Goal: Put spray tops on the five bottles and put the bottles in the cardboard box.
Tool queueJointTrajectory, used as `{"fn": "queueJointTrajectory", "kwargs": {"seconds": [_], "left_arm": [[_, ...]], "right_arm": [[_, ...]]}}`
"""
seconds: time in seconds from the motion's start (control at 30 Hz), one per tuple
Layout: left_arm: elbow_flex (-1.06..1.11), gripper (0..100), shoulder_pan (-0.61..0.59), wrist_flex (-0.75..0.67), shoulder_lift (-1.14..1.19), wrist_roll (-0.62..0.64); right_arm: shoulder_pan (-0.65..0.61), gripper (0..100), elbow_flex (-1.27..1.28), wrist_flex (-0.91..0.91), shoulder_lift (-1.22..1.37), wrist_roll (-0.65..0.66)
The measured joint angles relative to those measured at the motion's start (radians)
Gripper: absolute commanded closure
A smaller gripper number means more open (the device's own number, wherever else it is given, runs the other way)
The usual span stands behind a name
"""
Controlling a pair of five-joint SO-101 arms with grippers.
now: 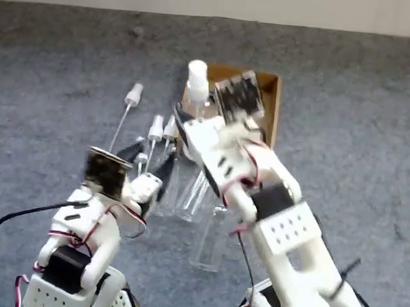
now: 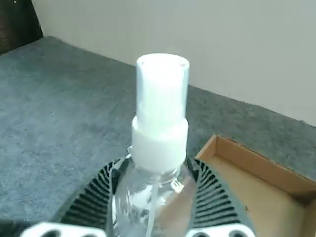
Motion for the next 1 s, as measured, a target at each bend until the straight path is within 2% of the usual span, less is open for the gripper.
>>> {"fn": "queueJointTrajectory", "kwargs": {"seconds": [0.1,0.43,0.77,0.9,1.0], "left_arm": [[0.000,75,0.025,0.000,0.000,-0.026],[0.068,78,-0.046,-0.133,0.000,-0.032],[0.071,78,-0.055,-0.149,0.000,-0.064],[0.072,78,-0.055,-0.149,0.000,-0.064],[0.074,84,-0.060,-0.149,0.000,-0.064]], "right_arm": [[0.000,99.5,-0.127,0.084,0.106,-0.032],[-0.083,99.5,-0.288,0.373,0.140,-0.061],[-0.078,99.5,-0.288,0.382,0.055,-0.055],[-0.012,99.5,-0.288,0.361,0.069,-0.031],[0.055,99.5,-0.288,0.247,0.140,-0.029]]}}
